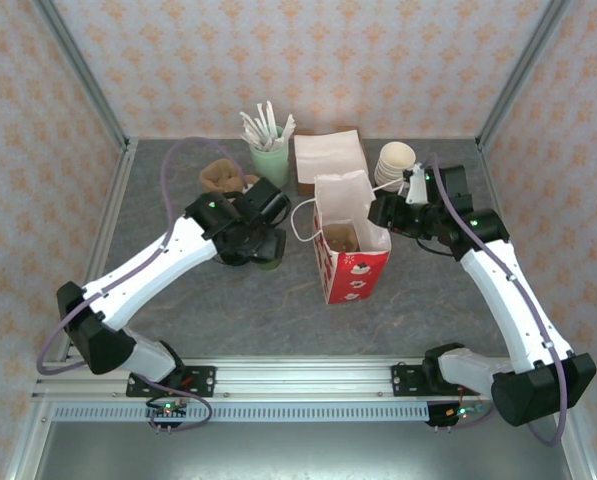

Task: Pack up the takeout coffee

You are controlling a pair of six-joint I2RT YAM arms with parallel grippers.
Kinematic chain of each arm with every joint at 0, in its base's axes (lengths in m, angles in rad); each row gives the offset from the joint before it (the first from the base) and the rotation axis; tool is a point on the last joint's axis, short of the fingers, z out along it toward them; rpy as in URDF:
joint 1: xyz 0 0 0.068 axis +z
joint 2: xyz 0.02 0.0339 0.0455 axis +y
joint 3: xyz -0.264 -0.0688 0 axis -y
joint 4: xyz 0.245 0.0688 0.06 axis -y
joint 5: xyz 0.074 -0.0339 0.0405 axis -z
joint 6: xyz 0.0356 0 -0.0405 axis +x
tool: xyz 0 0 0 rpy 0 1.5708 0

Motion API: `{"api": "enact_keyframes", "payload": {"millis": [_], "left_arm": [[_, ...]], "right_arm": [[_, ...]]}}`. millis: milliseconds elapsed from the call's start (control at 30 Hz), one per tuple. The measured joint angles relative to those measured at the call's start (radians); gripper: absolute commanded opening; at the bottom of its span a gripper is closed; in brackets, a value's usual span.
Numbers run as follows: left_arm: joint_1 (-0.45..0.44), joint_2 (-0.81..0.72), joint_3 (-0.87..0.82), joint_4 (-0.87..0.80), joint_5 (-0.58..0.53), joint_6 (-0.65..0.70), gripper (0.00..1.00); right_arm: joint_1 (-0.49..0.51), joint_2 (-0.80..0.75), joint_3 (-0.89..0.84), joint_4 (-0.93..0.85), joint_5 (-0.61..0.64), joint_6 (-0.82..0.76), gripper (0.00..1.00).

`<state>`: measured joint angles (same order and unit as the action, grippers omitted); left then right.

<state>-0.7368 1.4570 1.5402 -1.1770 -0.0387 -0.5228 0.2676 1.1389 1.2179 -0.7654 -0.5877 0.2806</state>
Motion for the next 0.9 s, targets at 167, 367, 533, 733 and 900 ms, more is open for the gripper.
{"api": "enact_keyframes", "payload": {"millis": [167, 367, 533, 733, 900], "left_arm": [[0.0, -0.038, 0.095, -0.072, -0.03, 0.026, 0.6], [0.0, -0.07, 0.222, -0.144, -0.058, 0.059, 0.6], [0.0, -0.082, 0.32, -0.178, -0.076, 0.088, 0.6], [0.005, -0.083, 0.415, -0.204, -0.079, 0.122, 0.61], [0.005, -0.083, 0.469, -0.204, -0.076, 0.136, 0.61]], "right_arm": [[0.031, 0.014, -0.001, 0.024, -0.005, 0.019, 0.32], [0.068, 0.017, -0.002, 0.071, -0.005, 0.06, 0.21], [0.092, 0.017, -0.008, 0.122, -0.004, 0.103, 0.16], [0.118, 0.017, -0.037, 0.198, -0.003, 0.164, 0.11], [0.158, 0.025, -0.067, 0.271, 0.006, 0.219, 0.08]]}}
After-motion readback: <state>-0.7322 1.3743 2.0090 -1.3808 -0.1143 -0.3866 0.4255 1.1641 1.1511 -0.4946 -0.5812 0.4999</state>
